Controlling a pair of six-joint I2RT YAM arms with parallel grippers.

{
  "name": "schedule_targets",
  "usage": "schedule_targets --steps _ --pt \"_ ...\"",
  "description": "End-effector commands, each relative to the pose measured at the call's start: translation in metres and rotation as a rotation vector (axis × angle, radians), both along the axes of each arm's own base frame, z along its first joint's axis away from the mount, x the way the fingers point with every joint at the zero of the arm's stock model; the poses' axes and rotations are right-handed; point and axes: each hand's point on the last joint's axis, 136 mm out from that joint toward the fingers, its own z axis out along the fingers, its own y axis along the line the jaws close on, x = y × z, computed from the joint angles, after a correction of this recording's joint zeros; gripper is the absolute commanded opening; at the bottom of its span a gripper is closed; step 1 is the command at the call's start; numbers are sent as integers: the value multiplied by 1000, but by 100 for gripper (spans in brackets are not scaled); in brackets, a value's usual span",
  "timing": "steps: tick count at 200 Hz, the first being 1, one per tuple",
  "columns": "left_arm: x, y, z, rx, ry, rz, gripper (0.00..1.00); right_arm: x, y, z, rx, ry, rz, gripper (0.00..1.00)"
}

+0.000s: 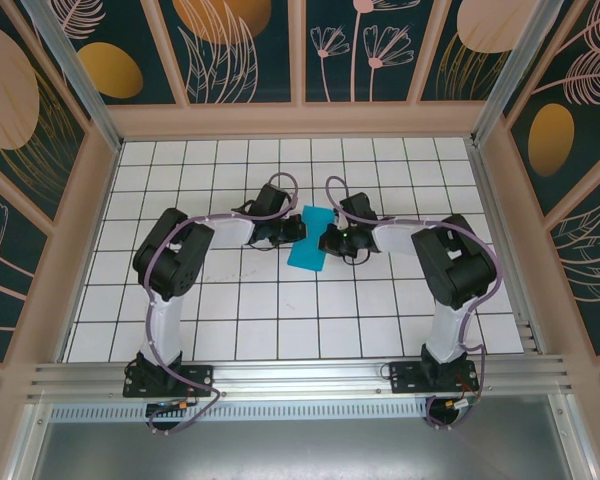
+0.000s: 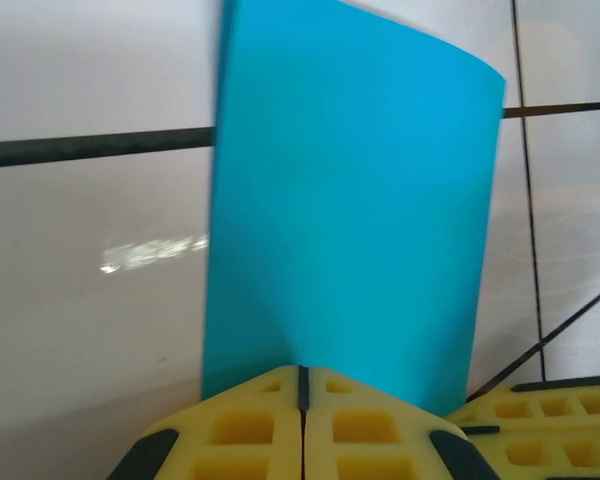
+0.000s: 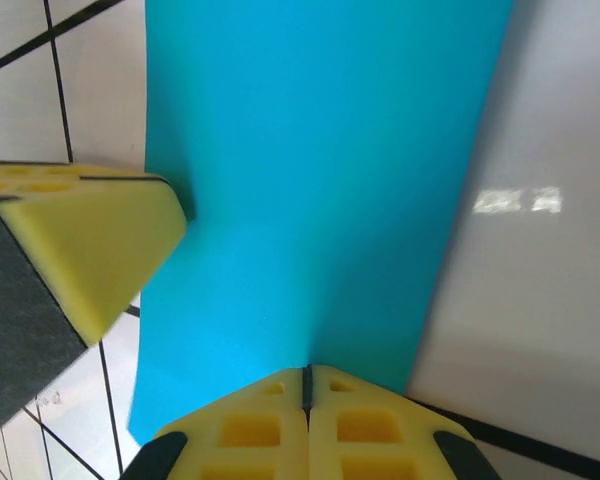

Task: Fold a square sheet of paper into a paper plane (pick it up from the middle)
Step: First fold in half a square sheet of paper at the center of the table.

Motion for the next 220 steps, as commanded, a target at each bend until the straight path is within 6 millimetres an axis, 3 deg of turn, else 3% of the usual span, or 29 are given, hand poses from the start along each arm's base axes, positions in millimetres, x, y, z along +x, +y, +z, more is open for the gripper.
schedule_targets --steps 1,31,47,52,61,81,109,123,160,186,220 --pt "7 21 30 27 -51 85 12 -28 6 -15 -25 103 -52 0" --pt "4 54 57 56 -124 211 25 -31 28 -7 29 123 -137 0" --pt "-4 77 61 83 -143 279 35 -27 41 -1 83 129 -187 0" --pt "-3 82 77 70 -177 304 38 -26 44 0 94 129 -205 0" --pt "-13 96 72 91 -172 339 45 -24 48 3 119 122 -252 0" --pt "-25 116 76 90 -188 403 66 -14 59 23 197 58 -285 0" --pt "-34 133 87 103 -244 435 98 2 60 50 178 -35 -225 0" --pt "-36 139 92 114 -272 443 99 6 55 51 149 -55 -194 0" --pt "-39 139 103 90 -297 433 99 21 48 29 46 -28 -117 0" --pt "-42 120 111 7 -282 358 98 39 43 20 -6 -29 -120 0" --pt "-51 89 126 -154 -261 242 85 54 26 6 -45 -4 -171 0"
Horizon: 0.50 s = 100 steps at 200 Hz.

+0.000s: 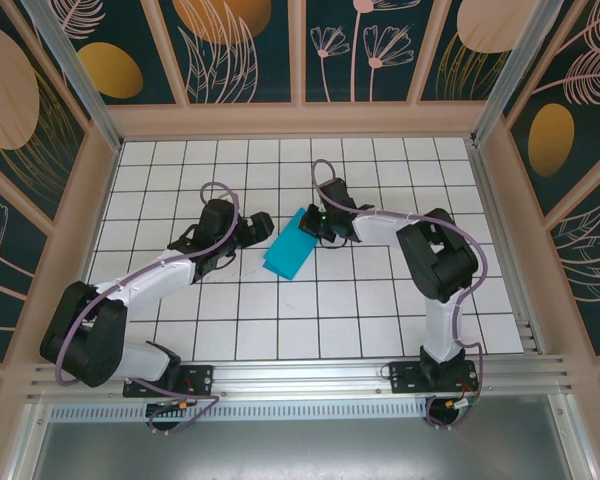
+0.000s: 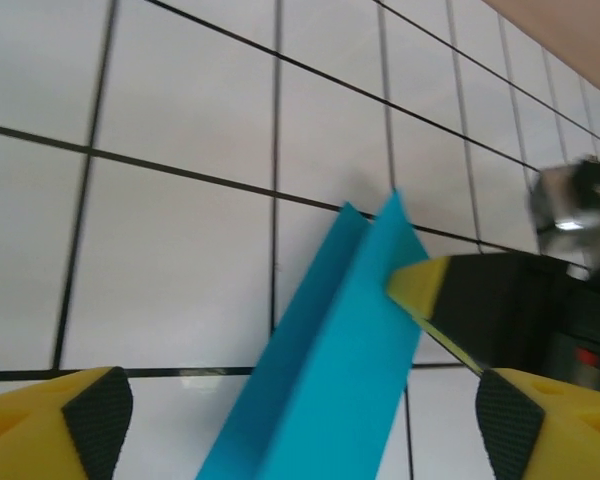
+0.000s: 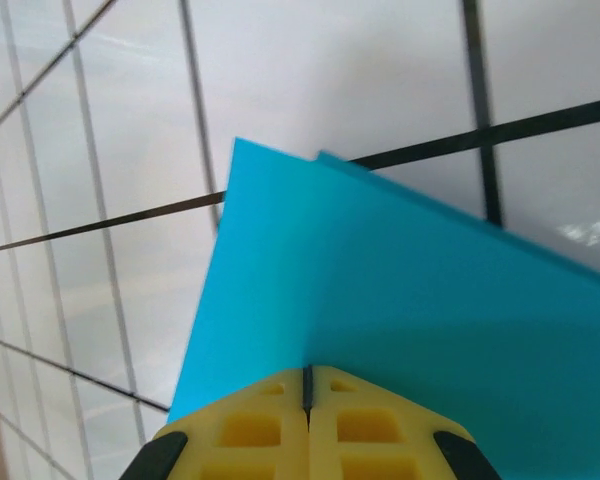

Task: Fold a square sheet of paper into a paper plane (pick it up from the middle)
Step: First fold in half a square sheet of paper at the center of the table.

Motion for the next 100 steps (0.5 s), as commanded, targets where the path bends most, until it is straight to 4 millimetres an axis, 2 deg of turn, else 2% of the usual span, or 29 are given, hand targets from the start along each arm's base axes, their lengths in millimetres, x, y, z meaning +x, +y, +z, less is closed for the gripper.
schedule_targets --steps 1,23,29,54,72,100 --pt "-5 -25 21 -127 -38 -118 85 3 -19 -17 -77 40 -16 0" --pt "-9 -38 24 -189 -24 -157 78 1 -26 -25 -116 57 -37 0" --pt "-11 -42 24 -198 -20 -168 76 8 -41 -28 -126 66 -77 0" --pt "-17 -62 18 -228 12 -217 70 5 -61 -34 -155 90 -141 0" --pt "-22 -76 10 -248 53 -250 64 2 -71 -30 -149 86 -181 0" --pt "-26 -97 -4 -266 108 -297 50 2 -71 -13 -97 47 -206 0"
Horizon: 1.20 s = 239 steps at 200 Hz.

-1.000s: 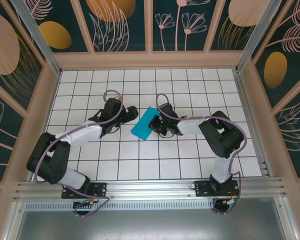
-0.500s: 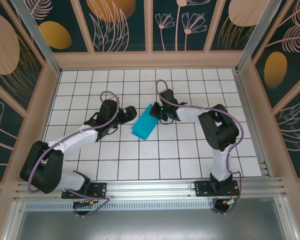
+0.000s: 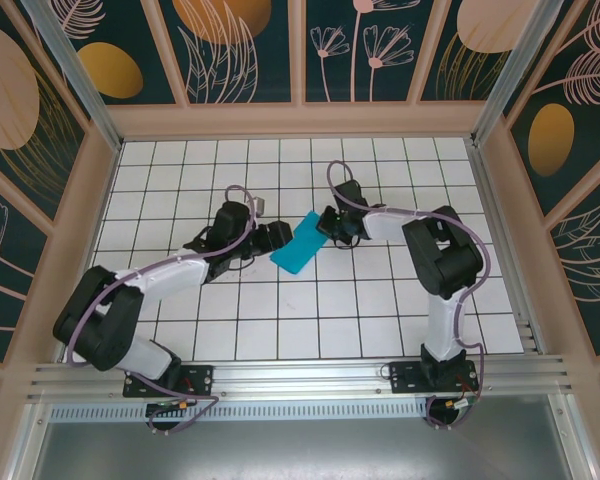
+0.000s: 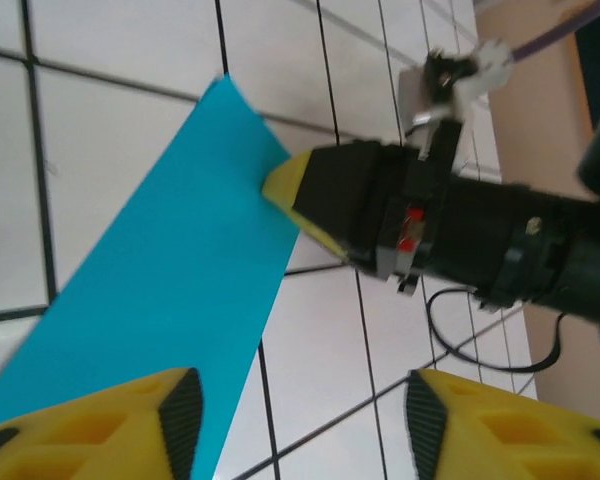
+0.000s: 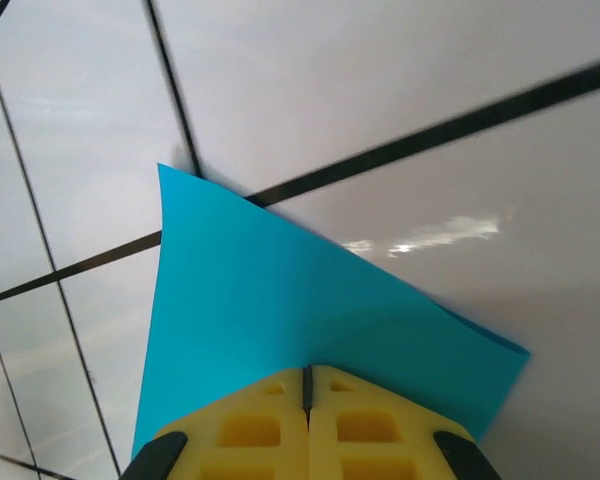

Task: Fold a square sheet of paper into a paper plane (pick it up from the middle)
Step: First fold in half a square sheet of paper at the center of the table.

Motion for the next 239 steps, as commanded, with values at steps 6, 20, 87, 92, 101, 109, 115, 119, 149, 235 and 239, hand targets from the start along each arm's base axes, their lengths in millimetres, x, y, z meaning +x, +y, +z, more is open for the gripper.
schedule_targets --steps 6,20,87,92,101,109,115,119,149,235,239 --pt "0 -28 4 -64 21 -68 47 -4 -12 13 13 -25 -53 0" --pt "-1 -38 -5 -61 49 -91 40 -6 -3 24 71 -59 -10 0" --pt "-6 -64 -46 -17 145 -136 16 -52 11 39 216 -90 187 0" --pt "-6 -64 -48 -14 146 -135 15 -56 11 38 220 -86 195 0" --pt "-6 -64 -52 -9 155 -135 14 -64 11 36 226 -78 214 0" --pt "-7 -65 -55 -8 163 -139 11 -69 12 35 231 -74 230 0" --pt "-7 -66 -55 -10 165 -143 10 -72 13 34 234 -71 240 0" --pt "-7 -66 -57 -8 170 -143 9 -74 14 33 237 -72 249 0" --pt "-8 -69 -62 1 184 -150 6 -77 18 29 239 -67 272 0" --pt "-10 -70 -76 27 216 -162 1 -72 23 11 224 -40 289 0" --pt "-10 -71 -75 26 216 -164 1 -72 22 10 223 -38 289 0"
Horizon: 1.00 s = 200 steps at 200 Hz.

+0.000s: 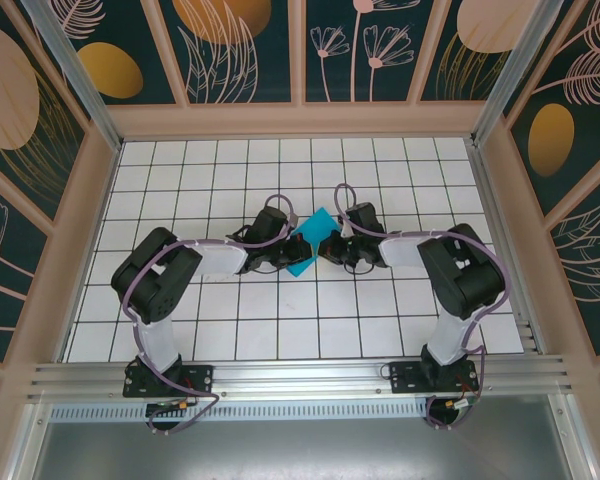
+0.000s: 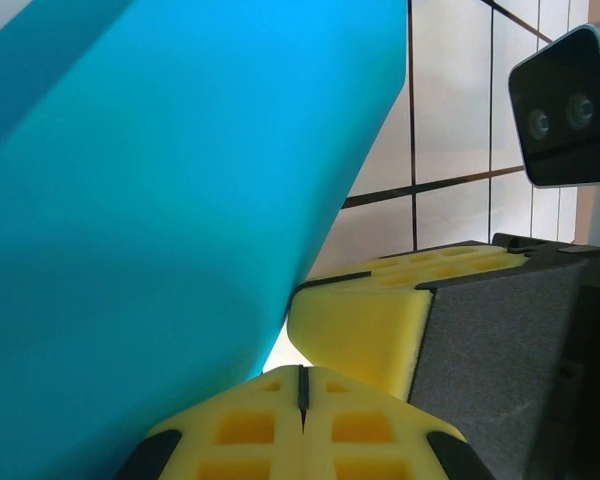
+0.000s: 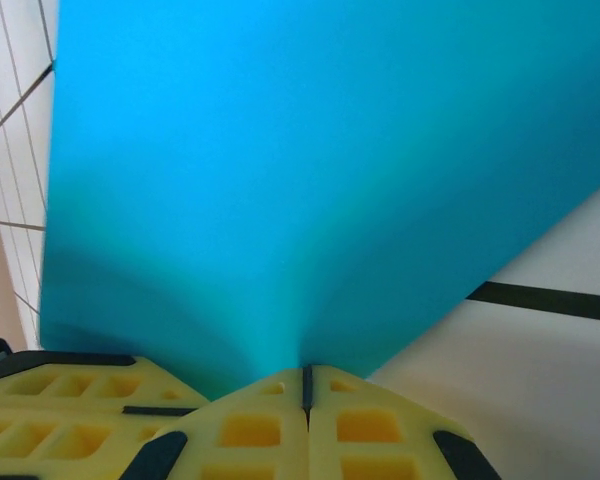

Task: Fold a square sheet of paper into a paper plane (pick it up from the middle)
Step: First fold in half a square sheet of paper at the center of the table.

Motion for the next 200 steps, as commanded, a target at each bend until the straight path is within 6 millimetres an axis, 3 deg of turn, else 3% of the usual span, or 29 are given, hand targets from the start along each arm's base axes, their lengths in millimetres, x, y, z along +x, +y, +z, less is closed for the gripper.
schedule_targets --steps 1,63,133,200 --pt "-3 -7 -2 -2 19 -30 1 6 9 3 18 -35 36 0" --pt "-5 -6 -18 56 30 -31 1 5 4 -7 -9 -17 23 0" --pt "-5 4 -34 124 45 -20 0 12 12 11 41 -62 46 0" --pt "-8 6 -37 141 58 -23 0 11 8 -11 -13 -14 43 0"
